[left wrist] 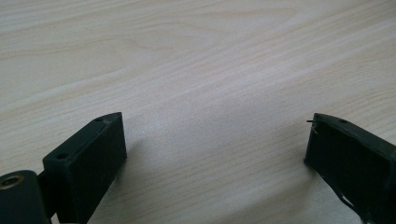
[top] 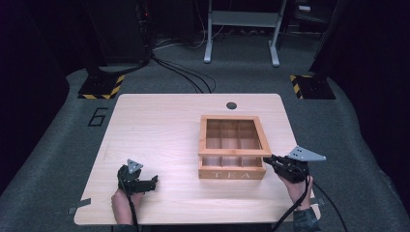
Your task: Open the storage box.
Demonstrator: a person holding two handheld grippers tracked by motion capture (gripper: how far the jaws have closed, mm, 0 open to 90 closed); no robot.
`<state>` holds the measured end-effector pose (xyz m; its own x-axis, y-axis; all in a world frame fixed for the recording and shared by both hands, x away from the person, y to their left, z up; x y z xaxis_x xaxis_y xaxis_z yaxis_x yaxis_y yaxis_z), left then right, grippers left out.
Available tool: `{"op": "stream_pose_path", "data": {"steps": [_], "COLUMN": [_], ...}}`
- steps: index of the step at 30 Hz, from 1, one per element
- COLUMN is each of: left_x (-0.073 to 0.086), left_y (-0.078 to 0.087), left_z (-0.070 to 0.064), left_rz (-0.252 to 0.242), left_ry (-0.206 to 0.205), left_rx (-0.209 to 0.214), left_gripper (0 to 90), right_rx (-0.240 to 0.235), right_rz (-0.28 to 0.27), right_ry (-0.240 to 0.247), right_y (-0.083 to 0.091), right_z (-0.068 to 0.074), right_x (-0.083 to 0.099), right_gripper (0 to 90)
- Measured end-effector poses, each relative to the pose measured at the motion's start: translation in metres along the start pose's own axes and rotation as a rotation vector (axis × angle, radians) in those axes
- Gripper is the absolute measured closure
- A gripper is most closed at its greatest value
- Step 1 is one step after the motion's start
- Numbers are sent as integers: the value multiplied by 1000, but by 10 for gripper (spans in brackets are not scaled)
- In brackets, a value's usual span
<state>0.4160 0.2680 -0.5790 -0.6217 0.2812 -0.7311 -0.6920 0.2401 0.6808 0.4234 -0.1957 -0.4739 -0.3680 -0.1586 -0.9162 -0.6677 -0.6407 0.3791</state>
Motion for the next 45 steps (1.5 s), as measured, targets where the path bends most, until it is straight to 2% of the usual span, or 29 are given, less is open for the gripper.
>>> {"op": "stream_pose_path", "data": {"steps": [20,45], "left_x": [0,0], "left_y": [0,0], "left_z": [0,0], "left_rz": [0,0], "left_ry": [0,0], "left_rx": [0,2], "left_gripper": [49,49], "right_rx": [0,5], "right_rz": [-25,-40], "right_ry": [32,56], "right_y": [-5,-16], "right_z": [-10,-20], "right_x": [-35,-67], "right_gripper": [833,845]}}
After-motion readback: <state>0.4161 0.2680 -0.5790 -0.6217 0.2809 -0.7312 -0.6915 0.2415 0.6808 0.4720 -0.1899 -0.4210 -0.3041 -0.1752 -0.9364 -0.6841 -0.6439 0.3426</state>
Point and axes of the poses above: each handheld gripper's, and its own axes: y roughly backward along the jaws, x roughly out of its underside, z roughly to its left, the point moved 7 cm from there along -y, roughly forward along the jaws, and after that the axes turned 3 degrees about -y, right-handed, at the moved point
